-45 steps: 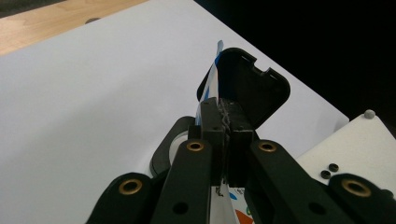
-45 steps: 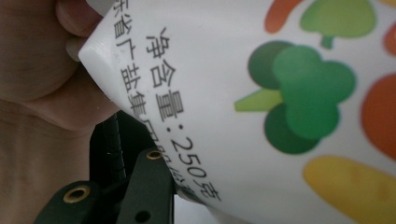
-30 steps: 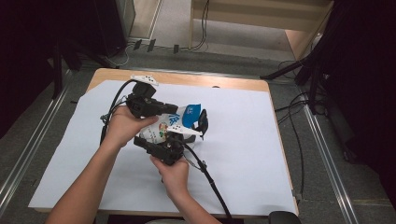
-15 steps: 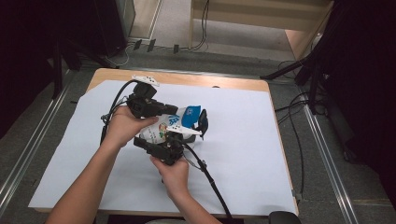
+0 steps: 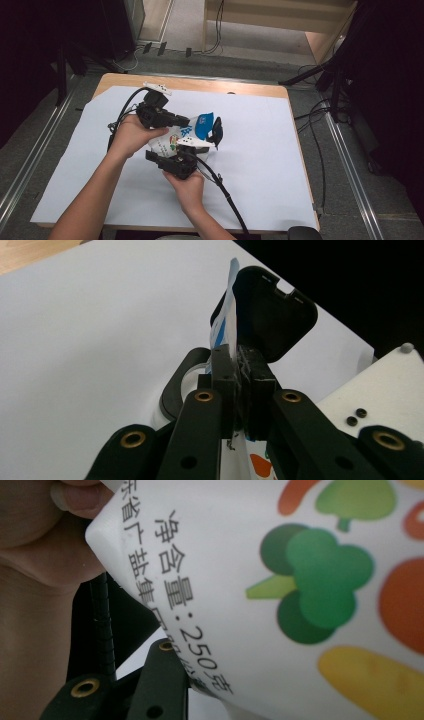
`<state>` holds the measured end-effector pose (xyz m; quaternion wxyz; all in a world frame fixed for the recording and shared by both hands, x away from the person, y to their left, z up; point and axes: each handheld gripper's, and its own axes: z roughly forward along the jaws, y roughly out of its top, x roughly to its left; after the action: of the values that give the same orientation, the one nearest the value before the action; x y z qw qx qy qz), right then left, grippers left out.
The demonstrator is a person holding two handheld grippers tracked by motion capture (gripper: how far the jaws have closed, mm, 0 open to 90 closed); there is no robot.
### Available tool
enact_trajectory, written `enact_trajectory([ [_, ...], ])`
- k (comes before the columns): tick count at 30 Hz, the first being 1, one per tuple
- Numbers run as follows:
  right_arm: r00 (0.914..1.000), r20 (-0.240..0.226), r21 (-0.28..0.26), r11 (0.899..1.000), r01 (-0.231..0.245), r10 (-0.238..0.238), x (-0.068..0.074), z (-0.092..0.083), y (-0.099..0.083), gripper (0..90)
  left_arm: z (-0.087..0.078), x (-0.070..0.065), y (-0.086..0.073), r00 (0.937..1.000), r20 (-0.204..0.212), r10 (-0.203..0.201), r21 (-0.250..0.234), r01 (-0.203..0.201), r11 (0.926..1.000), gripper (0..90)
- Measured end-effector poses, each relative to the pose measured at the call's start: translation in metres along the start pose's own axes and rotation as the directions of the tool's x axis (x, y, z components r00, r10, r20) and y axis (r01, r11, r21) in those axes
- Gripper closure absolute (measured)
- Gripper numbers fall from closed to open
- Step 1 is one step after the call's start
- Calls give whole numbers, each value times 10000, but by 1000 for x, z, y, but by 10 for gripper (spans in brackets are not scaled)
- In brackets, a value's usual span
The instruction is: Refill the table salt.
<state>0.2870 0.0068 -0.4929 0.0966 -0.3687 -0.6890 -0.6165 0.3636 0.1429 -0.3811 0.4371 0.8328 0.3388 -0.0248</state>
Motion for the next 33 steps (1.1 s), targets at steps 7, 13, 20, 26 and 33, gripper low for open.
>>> enact_trajectory([
  [7, 9985, 243, 360, 9982, 489, -498, 0, 1, -2, 710, 2, 3, -2, 10000, 8, 70, 339, -71, 9994, 879],
  [13, 9982, 268, 485, 9974, 526, -539, -2, 2, -6, 707, -2, 3, -5, 9999, 33, 157, 376, -158, 9992, 896],
  [20, 9935, 598, 667, 9935, 926, -966, -3, 2, -11, 693, -12, 4, -12, 9997, 223, 128, 174, -132, 9998, 898],
  [26, 9902, 799, 721, 9914, 1092, -1149, -3, -1, -13, 681, -22, 5, -17, 9992, 346, 179, -2, -179, 9998, 898],
  [33, 9791, 1168, 839, 9840, 1572, -1664, -3, -6, -14, 662, -33, 7, -21, 9986, 512, 144, -271, -130, 9995, 898],
])
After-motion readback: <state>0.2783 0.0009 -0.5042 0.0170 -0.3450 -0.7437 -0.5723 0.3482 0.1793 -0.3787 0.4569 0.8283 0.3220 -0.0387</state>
